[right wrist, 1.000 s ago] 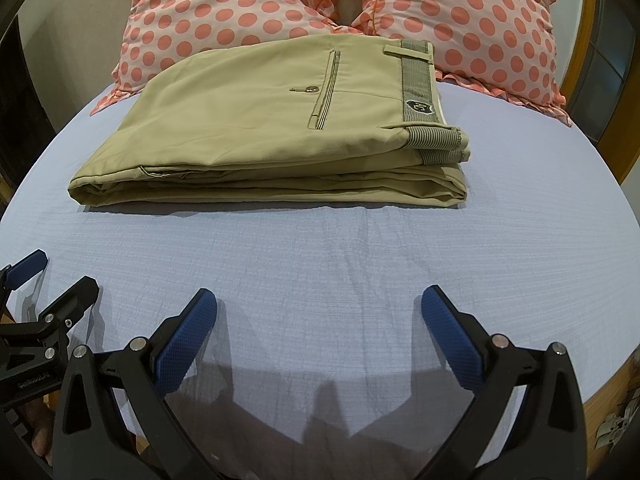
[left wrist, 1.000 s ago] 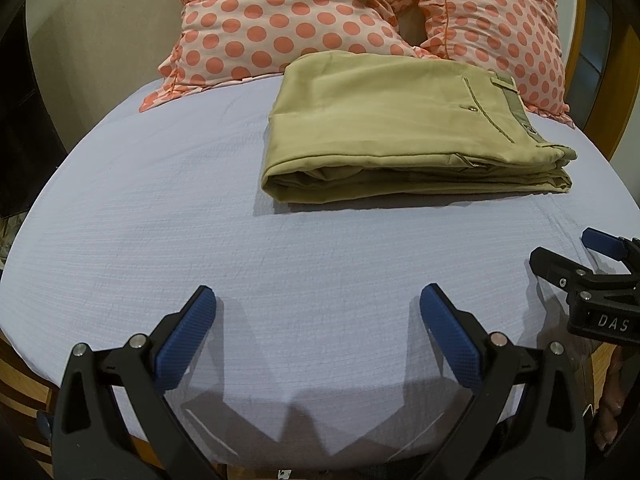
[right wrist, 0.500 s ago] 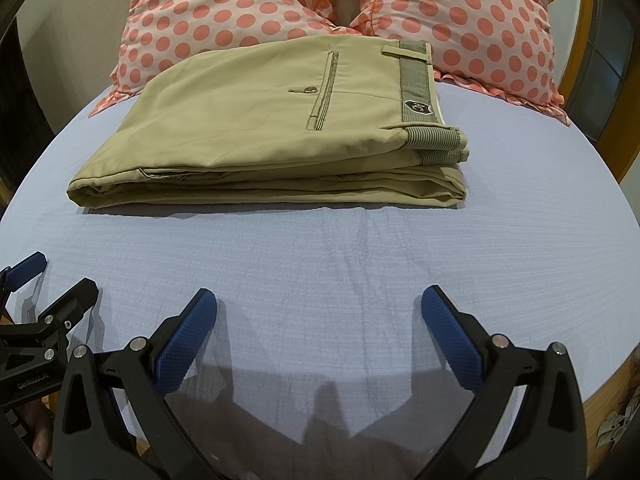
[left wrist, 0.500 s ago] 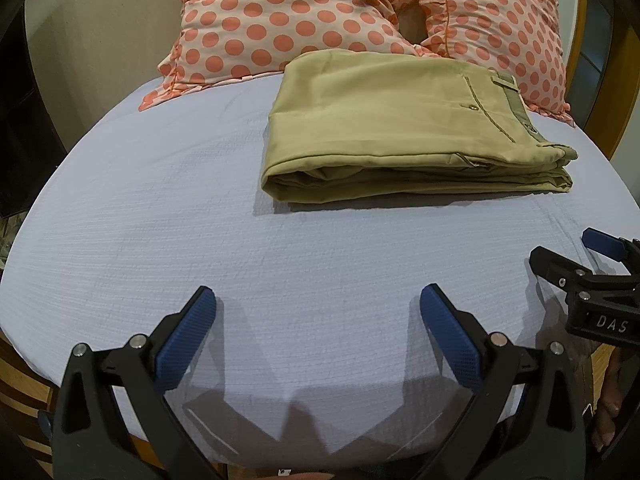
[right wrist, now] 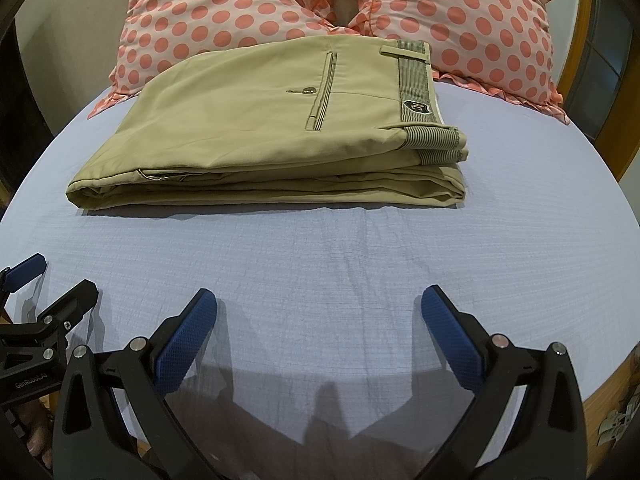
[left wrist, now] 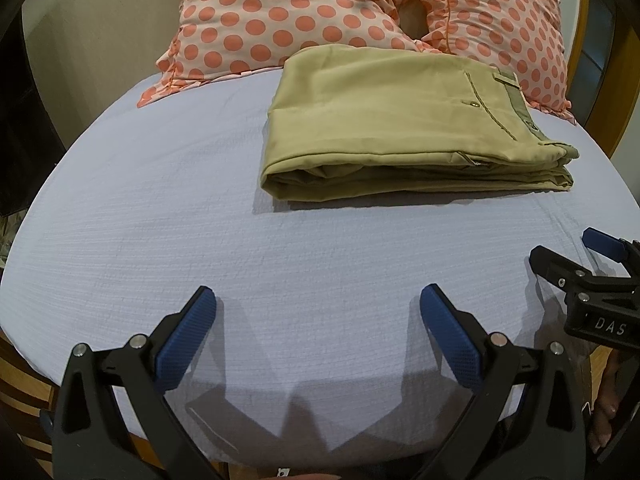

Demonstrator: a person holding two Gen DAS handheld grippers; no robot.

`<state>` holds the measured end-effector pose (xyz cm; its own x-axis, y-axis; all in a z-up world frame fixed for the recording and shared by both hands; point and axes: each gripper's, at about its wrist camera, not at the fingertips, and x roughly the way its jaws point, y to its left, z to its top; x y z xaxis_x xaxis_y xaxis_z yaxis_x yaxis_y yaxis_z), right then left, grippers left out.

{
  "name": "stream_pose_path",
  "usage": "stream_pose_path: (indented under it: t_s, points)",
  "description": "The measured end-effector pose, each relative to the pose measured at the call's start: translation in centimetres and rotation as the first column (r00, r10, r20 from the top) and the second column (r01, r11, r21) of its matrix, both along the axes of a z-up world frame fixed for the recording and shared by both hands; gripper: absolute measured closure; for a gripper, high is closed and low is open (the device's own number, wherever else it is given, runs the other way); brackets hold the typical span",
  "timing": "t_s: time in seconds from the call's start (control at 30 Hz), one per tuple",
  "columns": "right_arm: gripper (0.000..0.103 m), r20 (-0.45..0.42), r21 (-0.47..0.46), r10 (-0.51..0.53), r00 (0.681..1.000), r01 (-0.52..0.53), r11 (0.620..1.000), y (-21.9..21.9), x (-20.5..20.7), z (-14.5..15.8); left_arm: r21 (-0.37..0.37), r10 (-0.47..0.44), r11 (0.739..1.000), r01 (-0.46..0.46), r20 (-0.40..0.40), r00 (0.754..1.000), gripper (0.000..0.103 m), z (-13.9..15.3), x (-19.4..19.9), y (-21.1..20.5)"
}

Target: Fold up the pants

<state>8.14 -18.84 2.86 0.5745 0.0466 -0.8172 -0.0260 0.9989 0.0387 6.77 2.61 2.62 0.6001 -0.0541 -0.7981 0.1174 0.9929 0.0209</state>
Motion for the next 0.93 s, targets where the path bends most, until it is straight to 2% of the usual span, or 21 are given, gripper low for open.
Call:
stream_pose_path:
  t_s: [0.93]
  points:
    - [0.001,0.002,0.001,-0.002,1.000,0.002,1.000,-0.21,0.06,0.07,0.003,-0.003,1.000,0.003,-0.028,1.000,0.002,0.04,0.30,-0.05]
